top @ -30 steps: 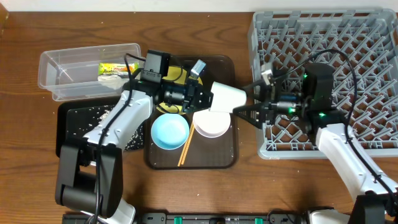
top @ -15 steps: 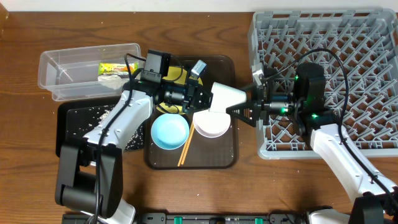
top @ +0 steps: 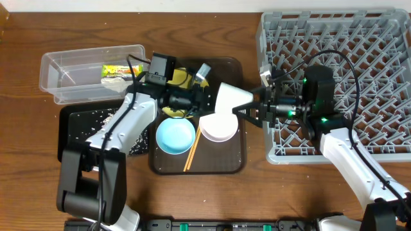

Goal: Sort waste into correct bins and load items into the dishwasher rack
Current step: 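Grasp the white cup with the right gripper, release from left, then place the white cup upright in the rack's back corner with right gripper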

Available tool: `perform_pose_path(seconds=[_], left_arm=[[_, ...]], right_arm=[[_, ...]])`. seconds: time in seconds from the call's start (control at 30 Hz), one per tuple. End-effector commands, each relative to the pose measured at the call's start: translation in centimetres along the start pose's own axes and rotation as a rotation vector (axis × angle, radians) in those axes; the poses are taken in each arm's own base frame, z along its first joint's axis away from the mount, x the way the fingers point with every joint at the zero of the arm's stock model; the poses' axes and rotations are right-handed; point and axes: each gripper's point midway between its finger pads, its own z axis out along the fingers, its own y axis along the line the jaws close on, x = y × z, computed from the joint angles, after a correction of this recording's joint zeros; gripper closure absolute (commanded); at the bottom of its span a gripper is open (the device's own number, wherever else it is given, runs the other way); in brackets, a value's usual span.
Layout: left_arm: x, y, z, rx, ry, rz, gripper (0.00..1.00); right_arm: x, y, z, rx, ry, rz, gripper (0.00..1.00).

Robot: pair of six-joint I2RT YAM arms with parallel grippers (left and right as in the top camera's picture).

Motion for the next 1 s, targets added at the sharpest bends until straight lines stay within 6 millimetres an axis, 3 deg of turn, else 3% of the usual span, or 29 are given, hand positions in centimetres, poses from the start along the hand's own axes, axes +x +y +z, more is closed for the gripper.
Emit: perform_pose_path(seconds=[0.0,0.1,0.23,0.47,0.7,0.97], left_arm=[[-2.3,6.4,-2.7,-0.357,-0.132,0.059,0.53],[-2.5,7.2,-5.3,-0.404,-0.171,0.054,0.52],[-3.1,7.6,-10.3,-0.507,-0.280,0.042,0.52],[-1.7,6.2,-17.5,-0.680,-0.435,0.038,0.51],[-0.6,4.2,-19.6,-0.749,-0.502,0.069,0.51],[-0.2,4.1,-19.6,-0.750,-0.498,0.065,0.51]], right_arm=[[-0.9,-2.4,-0.2,0.147,-0.029,-0.005,0.60],[-1.2,-4.2,-1.1,0.243,-0.048,0.014,0.65],[-2.2,-5.3,-2.8,0.328,-0.065,0.032,0.71],[-4.9,-7.8,-8.3,0.675,-0.044,0.080,0.74],[-8.9,-9.3,-15.4,1.100,-0.043,0.063,0.80],[-14.0,-11.4,-18.6,1.280,-0.033,0.056,0.84]])
